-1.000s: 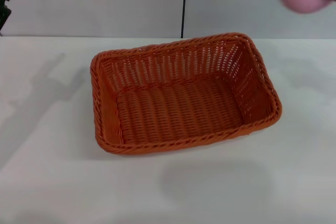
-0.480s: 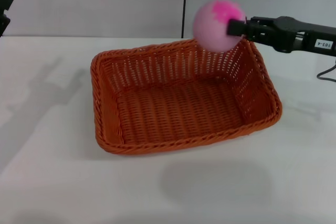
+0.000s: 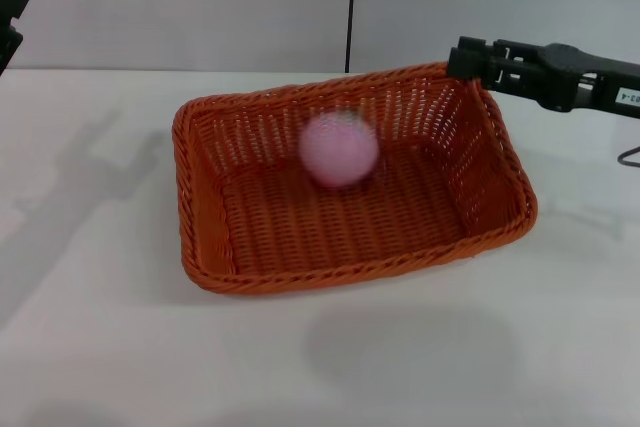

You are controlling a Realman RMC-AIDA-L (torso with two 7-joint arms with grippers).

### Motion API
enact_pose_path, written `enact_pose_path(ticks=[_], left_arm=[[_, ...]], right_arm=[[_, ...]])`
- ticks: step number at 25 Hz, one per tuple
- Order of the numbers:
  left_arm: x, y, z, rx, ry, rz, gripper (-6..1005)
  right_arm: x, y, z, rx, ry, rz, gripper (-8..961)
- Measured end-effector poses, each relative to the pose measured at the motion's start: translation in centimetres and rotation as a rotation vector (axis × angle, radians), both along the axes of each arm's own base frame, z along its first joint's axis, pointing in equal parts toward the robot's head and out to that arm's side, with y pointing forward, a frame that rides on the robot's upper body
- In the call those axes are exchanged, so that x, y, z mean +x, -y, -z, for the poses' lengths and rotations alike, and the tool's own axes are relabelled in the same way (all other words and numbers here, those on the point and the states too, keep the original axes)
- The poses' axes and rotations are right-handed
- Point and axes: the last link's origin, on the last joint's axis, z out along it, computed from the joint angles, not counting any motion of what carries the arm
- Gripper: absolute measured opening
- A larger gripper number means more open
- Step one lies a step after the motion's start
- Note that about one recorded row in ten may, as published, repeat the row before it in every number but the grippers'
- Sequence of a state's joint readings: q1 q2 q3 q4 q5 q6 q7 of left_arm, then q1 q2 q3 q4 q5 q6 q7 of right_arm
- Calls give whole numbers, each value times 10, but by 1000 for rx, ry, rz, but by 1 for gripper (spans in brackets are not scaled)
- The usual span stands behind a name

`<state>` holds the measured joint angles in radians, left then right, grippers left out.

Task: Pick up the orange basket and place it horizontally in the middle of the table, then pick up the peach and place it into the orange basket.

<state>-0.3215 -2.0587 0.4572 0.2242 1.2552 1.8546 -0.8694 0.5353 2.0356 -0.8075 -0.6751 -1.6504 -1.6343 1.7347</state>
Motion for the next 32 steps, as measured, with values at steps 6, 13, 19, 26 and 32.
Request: enact_pose_path(ticks=[6,13,19,26,32], left_arm=[[1,-4,1,-3,-2,-2,722],[3,-8,3,-6,5,-6,722],[7,-14,6,-14,25,-6,722],[8,-20,8,-18,24,-24,722],[3,-26,10,-16,22,-78,722]], right_arm=[[14,5,-9,68,-19,31,509],[47,29,-30,344,-98,60,509],[95,58,-45,640,-114,189,509],[141,92,-60,991,-75,384,509],[161,105,-67,1125,-33,497,509]])
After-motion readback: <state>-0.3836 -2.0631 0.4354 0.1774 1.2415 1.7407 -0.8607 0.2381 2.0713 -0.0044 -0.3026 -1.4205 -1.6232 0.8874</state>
